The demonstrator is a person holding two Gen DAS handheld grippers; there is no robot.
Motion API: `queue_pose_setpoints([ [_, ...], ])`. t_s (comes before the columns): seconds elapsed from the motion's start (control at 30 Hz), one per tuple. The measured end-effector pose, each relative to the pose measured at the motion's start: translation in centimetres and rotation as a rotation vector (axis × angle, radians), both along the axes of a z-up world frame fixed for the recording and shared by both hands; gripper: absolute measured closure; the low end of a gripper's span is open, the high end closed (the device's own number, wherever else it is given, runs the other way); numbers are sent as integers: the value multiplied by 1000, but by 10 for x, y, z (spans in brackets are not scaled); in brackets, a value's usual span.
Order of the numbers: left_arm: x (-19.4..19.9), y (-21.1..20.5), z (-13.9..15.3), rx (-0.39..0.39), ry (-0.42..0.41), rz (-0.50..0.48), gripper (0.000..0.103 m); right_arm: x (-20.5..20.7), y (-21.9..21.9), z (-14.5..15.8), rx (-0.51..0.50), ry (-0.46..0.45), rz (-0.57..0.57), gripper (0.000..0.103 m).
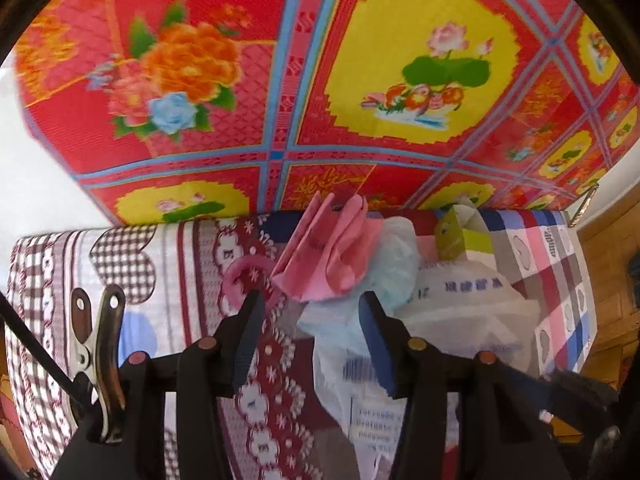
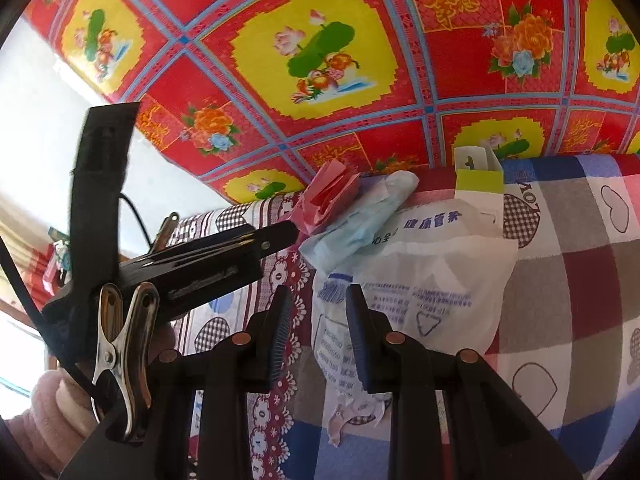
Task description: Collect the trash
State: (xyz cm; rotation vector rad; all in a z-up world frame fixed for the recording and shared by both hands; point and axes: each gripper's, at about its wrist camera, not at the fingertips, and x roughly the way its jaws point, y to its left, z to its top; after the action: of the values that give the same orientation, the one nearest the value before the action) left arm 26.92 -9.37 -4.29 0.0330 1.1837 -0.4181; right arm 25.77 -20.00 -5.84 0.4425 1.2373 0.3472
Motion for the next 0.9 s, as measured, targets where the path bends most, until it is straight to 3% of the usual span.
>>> queue_pose_setpoints([
  [0.2,17,-12,-20,-3,22,0,51,8,-5,-8,15,18,0,74],
  [0.37,21,-23,-26,27,-6,-5,44,13,-8,-13,21,28,4,74],
  [0.6,18,-23,-24,0,-16,11,45,16,-6,-19,25,37,7,74],
  [0.73,14,-29,-24,47,-44,-24,45,17,-4,-21,25,39,8,74],
  [0.9,19,-34,-35,28,-12,-8,44,17,-3,-23,23,41,7,74],
])
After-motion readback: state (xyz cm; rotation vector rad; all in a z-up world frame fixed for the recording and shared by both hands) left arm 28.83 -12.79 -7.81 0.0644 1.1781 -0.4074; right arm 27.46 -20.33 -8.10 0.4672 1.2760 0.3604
